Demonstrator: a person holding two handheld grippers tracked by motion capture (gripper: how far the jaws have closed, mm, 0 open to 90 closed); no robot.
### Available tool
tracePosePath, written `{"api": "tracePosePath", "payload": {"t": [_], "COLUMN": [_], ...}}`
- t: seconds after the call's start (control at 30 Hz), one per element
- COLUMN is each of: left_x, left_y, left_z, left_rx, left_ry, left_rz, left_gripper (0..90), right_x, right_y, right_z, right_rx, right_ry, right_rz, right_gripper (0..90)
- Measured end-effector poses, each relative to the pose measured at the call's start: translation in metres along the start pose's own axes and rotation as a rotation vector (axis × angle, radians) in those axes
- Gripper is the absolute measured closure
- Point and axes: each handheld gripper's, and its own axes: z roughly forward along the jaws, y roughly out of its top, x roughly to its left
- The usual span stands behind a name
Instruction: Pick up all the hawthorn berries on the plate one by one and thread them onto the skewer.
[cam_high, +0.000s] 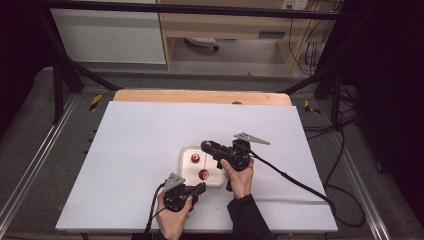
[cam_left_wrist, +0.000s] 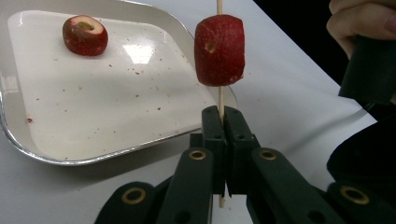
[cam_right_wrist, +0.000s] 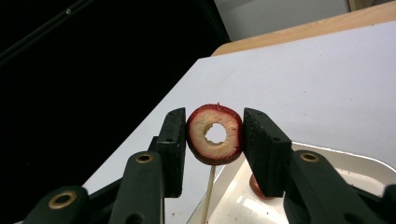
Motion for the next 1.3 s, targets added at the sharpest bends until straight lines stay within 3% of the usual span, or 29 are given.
{"api": "tracePosePath", "payload": {"t": [0.3, 0.43, 0.93, 1.03, 1.3], "left_x": [-0.005, -0.006, -0.002, -0.001, 0.002], "left_y": [-0.001, -0.002, 0.01, 0.013, 0.014], "left_z": [-0.001, 0.001, 0.003, 0.003, 0.006], "left_rx": [-0.052, -0.081, -0.097, -0.103, -0.09], "left_ry": [-0.014, 0.025, 0.034, 0.04, 0.05], "left_rz": [-0.057, -0.032, -0.011, -0.009, 0.036], "left_gripper": [89.0, 89.0, 89.0, 88.9, 89.0], "right_x": [0.004, 0.005, 0.009, 0.01, 0.011], "right_y": [-0.003, -0.006, -0.015, -0.019, -0.022], "right_z": [-0.001, -0.001, -0.002, -0.001, -0.001], "right_rx": [-0.072, -0.078, -0.023, 0.013, 0.033], "right_ry": [-0.005, 0.002, 0.027, 0.02, 0.012], "right_rz": [0.0, 0.018, 0.024, 0.019, -0.003], "right_gripper": [61.6, 61.6, 61.8, 61.8, 61.5]}}
